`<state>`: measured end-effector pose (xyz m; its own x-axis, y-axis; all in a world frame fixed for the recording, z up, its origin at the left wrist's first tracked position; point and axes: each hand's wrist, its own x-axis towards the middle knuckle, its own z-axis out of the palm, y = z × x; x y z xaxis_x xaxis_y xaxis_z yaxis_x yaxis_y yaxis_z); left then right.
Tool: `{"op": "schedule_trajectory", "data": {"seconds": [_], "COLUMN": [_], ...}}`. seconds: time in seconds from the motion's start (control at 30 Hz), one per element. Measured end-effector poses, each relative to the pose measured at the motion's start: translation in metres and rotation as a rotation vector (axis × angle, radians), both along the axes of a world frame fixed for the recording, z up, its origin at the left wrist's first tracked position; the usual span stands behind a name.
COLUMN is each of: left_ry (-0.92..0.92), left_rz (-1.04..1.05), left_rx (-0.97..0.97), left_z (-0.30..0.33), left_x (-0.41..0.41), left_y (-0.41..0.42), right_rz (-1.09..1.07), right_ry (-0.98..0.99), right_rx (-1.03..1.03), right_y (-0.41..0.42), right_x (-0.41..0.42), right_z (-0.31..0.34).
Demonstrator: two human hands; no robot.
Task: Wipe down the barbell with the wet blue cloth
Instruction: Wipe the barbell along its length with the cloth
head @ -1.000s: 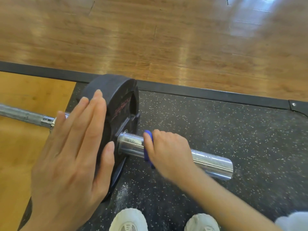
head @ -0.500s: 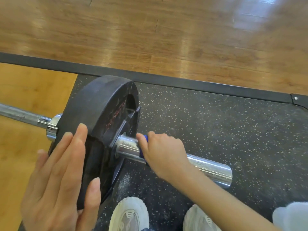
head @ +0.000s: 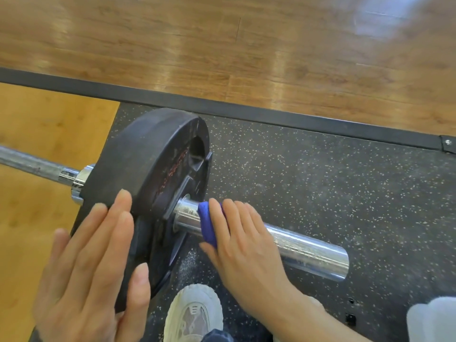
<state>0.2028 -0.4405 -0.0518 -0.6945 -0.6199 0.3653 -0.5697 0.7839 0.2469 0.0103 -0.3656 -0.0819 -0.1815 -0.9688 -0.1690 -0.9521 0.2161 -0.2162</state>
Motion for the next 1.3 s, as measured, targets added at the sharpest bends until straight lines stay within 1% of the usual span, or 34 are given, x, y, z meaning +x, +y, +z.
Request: {"op": "schedule_trajectory", "data": {"seconds": [0.07, 0.1, 0.17, 0.2, 0.33, 0.4, 0.43, 0.5, 0.53, 0.57, 0.63, 0.67, 0.73, 0.77, 0.87, 0.93, 1.0, 1.07, 1.17, 1.23, 1.3], "left_ry": [0.005, 0.016, 0.069, 0.089, 0.044, 0.002, 0.010, 0.057, 0.076, 0.078, 0.035, 0.014, -0.024, -0.036, -0.037, -0.010, -0.024, -0.043, -0.033, -0.024, -0.033], "left_rz": [-0.019, -0.016, 0.020, 0.021, 0.005, 0.020, 0.027, -0.019, -0.082, -0.155, -0.252, -0.243, -0.148, -0.110, -0.084, -0.079, -0.093, -0.100, -0.109, -0.112, -0.117], "left_rx": [-0.049, -0.079, -0.021, 0.008, -0.033, -0.040, -0.024, -0.014, -0.016, 0.002, 0.122, 0.203, 0.353, 0.382, 0.378, 0.352, 0.317, 0.295, 0.310, 0.320, 0.315], "left_z": [-0.001, -0.001, 0.005, 0.008, 0.023, 0.031, 0.036, 0.044, 0.045, 0.041, 0.017, 0.000, -0.034, -0.047, -0.066, -0.068, -0.070, -0.072, -0.072, -0.071, -0.071], "left_x": [-0.003, -0.007, -0.018, -0.022, -0.041, -0.051, -0.057, -0.071, -0.080, -0.090, -0.107, -0.112, -0.118, -0.120, -0.124, -0.126, -0.125, -0.124, -0.127, -0.129, -0.132], "left_y": [-0.002, -0.004, -0.006, -0.006, -0.017, -0.023, -0.023, -0.014, -0.006, 0.004, 0.020, 0.022, 0.015, 0.010, 0.004, 0.004, 0.004, 0.004, 0.001, -0.001, -0.003], "right_rz": [0.016, -0.034, -0.108, -0.111, -0.001, -0.046, -0.081, -0.129, -0.132, -0.124, -0.129, -0.153, -0.194, -0.201, -0.162, -0.102, -0.098, -0.162, -0.199, -0.161, -0.153], "right_ry": [0.037, 0.031, 0.029, 0.033, 0.136, 0.196, 0.216, 0.209, 0.187, 0.162, 0.139, 0.143, 0.147, 0.139, 0.141, 0.196, 0.244, 0.198, 0.113, 0.121, 0.169], "right_rx": [-0.067, -0.101, -0.144, -0.154, -0.182, -0.208, -0.220, -0.259, -0.292, -0.320, -0.346, -0.354, -0.359, -0.361, -0.378, -0.362, -0.336, -0.325, -0.324, -0.315, -0.291], "right_y": [-0.001, -0.011, -0.031, -0.033, 0.001, 0.003, -0.002, -0.012, -0.011, -0.005, 0.018, 0.030, 0.038, 0.035, 0.027, 0.036, 0.055, 0.058, 0.033, 0.031, 0.050], "right_x": [-0.003, -0.007, -0.013, -0.013, -0.029, -0.034, -0.034, -0.032, -0.034, -0.038, -0.050, -0.054, -0.055, -0.051, -0.042, -0.051, -0.059, -0.057, -0.044, -0.052, -0.070], "right_z": [-0.011, -0.012, -0.011, -0.011, -0.015, -0.019, -0.022, -0.025, -0.026, -0.026, -0.027, -0.027, -0.028, -0.030, -0.035, -0.035, -0.035, -0.030, -0.030, -0.029, -0.027]}}
